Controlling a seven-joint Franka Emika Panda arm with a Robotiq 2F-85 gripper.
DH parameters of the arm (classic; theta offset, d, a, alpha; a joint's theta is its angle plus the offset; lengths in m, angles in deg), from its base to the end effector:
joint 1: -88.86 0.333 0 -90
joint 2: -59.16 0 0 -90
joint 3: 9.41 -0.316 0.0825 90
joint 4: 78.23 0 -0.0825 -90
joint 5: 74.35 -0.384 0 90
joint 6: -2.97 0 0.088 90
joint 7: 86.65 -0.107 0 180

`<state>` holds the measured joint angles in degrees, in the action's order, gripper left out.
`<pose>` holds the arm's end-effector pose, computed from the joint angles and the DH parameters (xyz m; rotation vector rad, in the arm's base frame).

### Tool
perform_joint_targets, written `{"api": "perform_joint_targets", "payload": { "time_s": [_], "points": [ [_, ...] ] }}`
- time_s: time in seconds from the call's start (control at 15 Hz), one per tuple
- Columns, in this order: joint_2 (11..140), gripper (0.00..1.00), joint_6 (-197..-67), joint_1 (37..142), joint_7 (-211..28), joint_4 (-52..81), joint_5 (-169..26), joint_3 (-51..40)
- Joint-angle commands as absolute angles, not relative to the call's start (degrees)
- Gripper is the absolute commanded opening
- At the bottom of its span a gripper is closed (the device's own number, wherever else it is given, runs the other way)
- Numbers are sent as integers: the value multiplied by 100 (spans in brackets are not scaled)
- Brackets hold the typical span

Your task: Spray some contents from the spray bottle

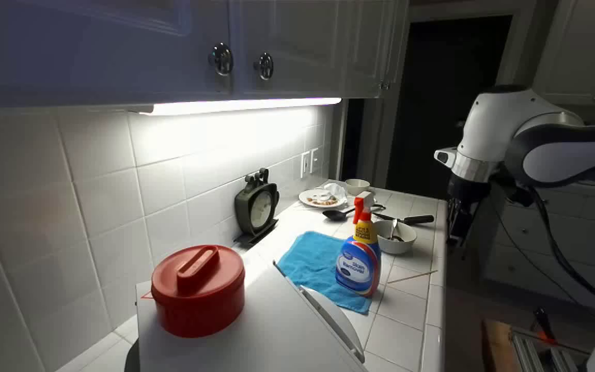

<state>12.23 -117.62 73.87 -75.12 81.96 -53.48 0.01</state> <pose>0.2812 -0.1421 0.4363 2.9070 -0.0206 0.0959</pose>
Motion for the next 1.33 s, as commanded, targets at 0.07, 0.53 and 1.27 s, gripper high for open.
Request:
{"api": "perform_joint_targets", "payload": {
  "time_s": [0.07, 0.53, 1.27],
  "points": [
    [1250, 100, -11730, 7439, -7540, 8274, -5318, 39],
    [1307, 100, -12064, 7348, -8019, 8169, -5146, -227],
    [1561, 100, -12980, 7341, -8942, 8043, -5046, -799]
  ]
}}
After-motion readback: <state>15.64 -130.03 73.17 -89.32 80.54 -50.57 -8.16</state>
